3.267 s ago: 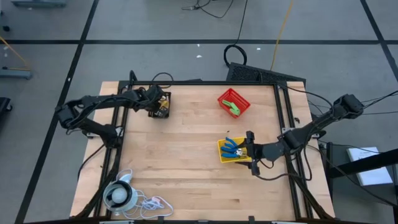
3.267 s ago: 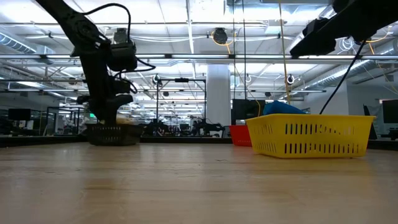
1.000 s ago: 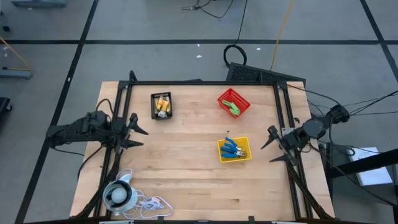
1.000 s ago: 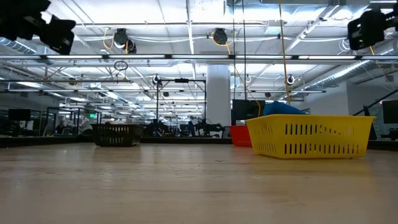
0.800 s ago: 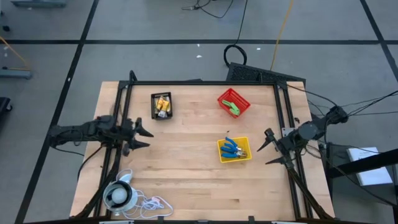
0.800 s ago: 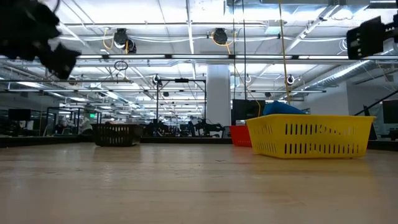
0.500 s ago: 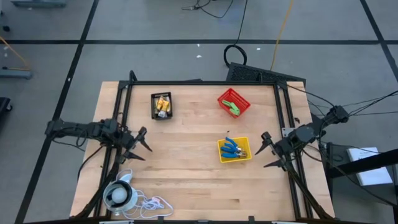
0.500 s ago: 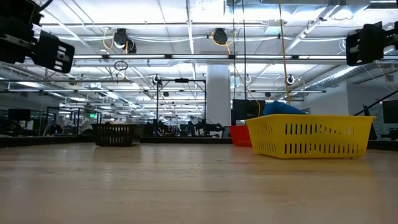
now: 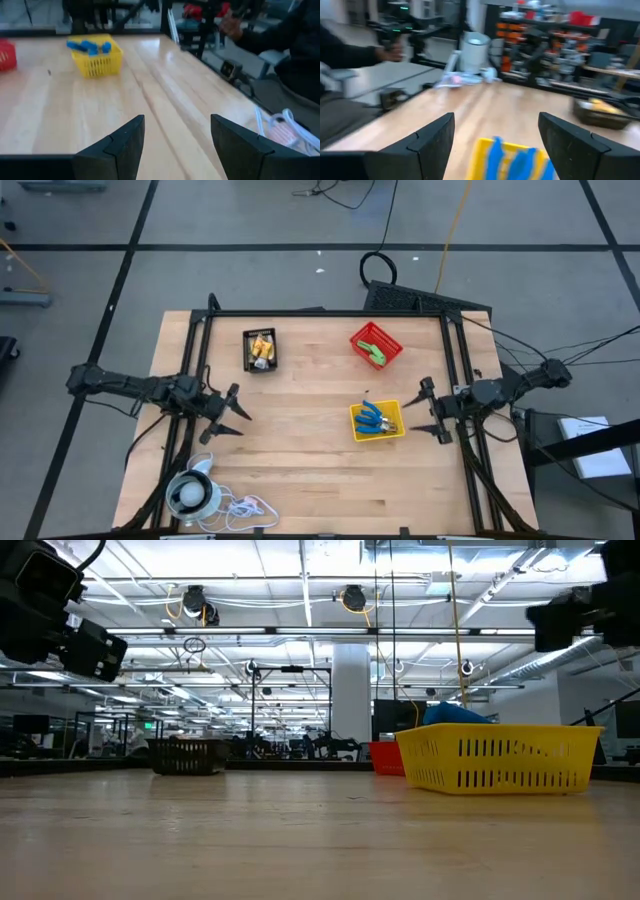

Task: Pick & Place School Supplies
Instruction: Return to Home Position

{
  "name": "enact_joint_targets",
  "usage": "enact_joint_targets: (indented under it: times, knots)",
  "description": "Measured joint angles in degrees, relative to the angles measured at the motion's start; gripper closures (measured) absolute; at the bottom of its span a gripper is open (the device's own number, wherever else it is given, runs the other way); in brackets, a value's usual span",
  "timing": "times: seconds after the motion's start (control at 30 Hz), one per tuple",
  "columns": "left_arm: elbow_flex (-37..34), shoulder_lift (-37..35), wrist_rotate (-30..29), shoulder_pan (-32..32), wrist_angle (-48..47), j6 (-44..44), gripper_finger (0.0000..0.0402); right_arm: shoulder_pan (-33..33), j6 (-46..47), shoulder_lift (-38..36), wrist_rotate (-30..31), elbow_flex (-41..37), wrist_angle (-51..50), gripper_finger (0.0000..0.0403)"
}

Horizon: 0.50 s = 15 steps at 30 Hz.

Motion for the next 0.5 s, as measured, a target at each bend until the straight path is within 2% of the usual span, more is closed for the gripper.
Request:
enact_joint_targets:
  times: [0.13,0.3,0.5]
  knots:
    - [-1.16,-0.07,1.77,3.19,3.66,2.16,0.0172,-7.45,-1.68,0.00,-0.36,-0.07,-0.02,0.0126]
    - [-1.31,0.32,1.83,7.60,4.11,4.07,0.0172,-16.16,-3.60,0.00,-6.50,-0.07,-0.28,0.0126]
    - [-1.31,0.21,5.48,9.37,4.50,5.79,0.0172,-20.34,-4.01,0.00,-6.91,-0.09,0.23,0.0126]
